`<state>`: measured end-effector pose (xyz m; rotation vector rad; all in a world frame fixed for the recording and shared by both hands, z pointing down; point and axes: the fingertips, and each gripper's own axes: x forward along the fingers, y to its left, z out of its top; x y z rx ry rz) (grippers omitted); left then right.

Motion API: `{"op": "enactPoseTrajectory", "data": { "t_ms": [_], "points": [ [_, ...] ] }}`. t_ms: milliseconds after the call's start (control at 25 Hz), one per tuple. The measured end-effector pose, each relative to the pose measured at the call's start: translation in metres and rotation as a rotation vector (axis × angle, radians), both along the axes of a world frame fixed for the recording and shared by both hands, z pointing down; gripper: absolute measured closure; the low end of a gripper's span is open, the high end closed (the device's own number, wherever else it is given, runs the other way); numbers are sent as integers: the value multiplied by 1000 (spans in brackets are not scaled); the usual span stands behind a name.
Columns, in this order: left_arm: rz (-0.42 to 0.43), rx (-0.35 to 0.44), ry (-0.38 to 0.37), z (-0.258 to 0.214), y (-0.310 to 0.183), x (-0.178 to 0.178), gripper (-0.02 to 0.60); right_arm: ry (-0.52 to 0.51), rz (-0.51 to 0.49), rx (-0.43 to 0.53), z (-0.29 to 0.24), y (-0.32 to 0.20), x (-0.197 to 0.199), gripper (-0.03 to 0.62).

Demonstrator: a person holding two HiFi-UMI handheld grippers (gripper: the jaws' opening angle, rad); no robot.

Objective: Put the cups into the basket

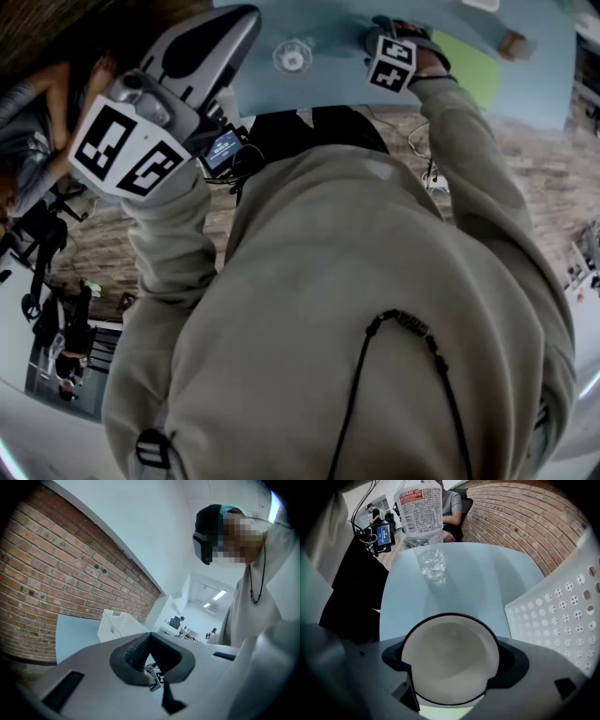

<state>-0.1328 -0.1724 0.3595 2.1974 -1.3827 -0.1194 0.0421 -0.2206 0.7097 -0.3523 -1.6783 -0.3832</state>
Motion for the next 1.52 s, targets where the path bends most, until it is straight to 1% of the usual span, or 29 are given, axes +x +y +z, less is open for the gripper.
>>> {"op": "enactPoseTrajectory", "data": {
  "t_ms": [160,400,520,760,960,1160,1280,1400,1520],
  "points": [
    [-2,4,7,-1,0,4,583,-5,-3,-6,-1,0,1,171],
    [4,8,-5,-5,-7,10,583,16,11,-14,-2,-1,-1,171],
    [6,14,-1,-10,-8,12,583,5,10,-2,-4,-2,0,171],
    [-3,12,21,-11,-11,10,583,11,58,-11,-7,-12,3,171],
    [12,23,14,-17,-15,11,584,-4,60,22,-29,-23,-3,171],
    [18,43,10,-30,-20,3,583,-7,69,23,-64,-26,-8,171],
    [26,53,12,-31,-40,1,584,-2,79,21,-80,-39,-6,171],
    [44,65,15,-32,-67,6,583,-4,89,23,-96,-56,2,171],
    [60,80,10,-36,-72,9,583,-38,123,39,-122,-55,4,171]
  ]
}}
